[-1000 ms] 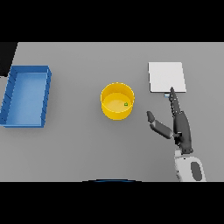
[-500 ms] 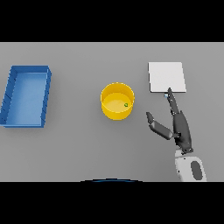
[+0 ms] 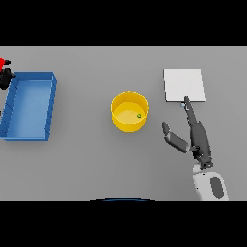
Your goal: Pick up the red beaker and tilt it to pour out 1 green nut into yellow bowl. Pick up the yellow bowl and place it on the metallic measuring scale.
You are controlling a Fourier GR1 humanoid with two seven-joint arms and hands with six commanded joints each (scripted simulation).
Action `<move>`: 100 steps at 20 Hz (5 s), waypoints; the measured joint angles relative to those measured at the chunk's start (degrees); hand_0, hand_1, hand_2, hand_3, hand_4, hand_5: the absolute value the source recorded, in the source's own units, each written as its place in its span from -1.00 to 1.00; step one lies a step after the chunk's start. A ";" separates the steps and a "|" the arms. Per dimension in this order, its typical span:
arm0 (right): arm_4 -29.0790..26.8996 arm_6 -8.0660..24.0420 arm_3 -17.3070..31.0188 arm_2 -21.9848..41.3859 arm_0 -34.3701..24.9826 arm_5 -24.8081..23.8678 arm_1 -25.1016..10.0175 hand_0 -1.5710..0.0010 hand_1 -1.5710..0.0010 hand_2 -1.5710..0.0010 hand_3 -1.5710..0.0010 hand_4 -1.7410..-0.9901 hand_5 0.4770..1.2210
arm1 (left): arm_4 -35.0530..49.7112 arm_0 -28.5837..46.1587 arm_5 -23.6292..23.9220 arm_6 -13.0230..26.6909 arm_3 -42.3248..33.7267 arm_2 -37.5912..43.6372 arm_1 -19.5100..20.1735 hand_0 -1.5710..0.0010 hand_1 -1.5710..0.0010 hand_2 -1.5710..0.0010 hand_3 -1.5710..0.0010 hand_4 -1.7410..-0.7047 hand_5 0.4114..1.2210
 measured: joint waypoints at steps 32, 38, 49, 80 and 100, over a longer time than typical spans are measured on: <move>8.90 3.96 0.65 6.29 -8.35 8.35 -8.24 1.00 1.00 1.00 1.00 0.26 -0.42 | 9.35 3.75 -11.75 -2.43 -6.71 -3.87 4.30 0.99 0.99 0.99 0.99 0.83 -0.27; 21.23 5.13 5.36 14.01 -19.87 14.60 -15.76 1.00 1.00 1.00 1.00 0.24 -0.49 | 9.10 2.64 -11.84 -1.71 -5.99 -4.11 3.76 1.00 1.00 1.00 1.00 0.83 -0.25; 26.61 -1.85 18.00 22.54 -34.35 23.80 -17.05 1.00 1.00 1.00 1.00 0.29 -0.44 | 9.19 3.15 -11.87 -1.88 -7.14 -4.55 3.87 1.00 1.00 1.00 1.00 0.83 -0.24; 29.59 -0.90 30.28 31.41 -42.92 34.73 -13.72 -0.82 -0.81 -0.72 -0.47 -0.87 0.91 | 9.47 3.07 -11.74 -3.00 -7.54 -3.82 4.83 1.00 1.00 1.00 1.00 0.81 -0.22; 22.99 4.44 13.77 23.54 -45.60 43.55 -25.47 -1.00 -1.00 -0.99 -0.61 -0.94 1.00 | 9.04 2.87 -11.86 -2.35 -8.43 -3.67 6.25 1.00 1.00 1.00 1.00 0.81 -0.21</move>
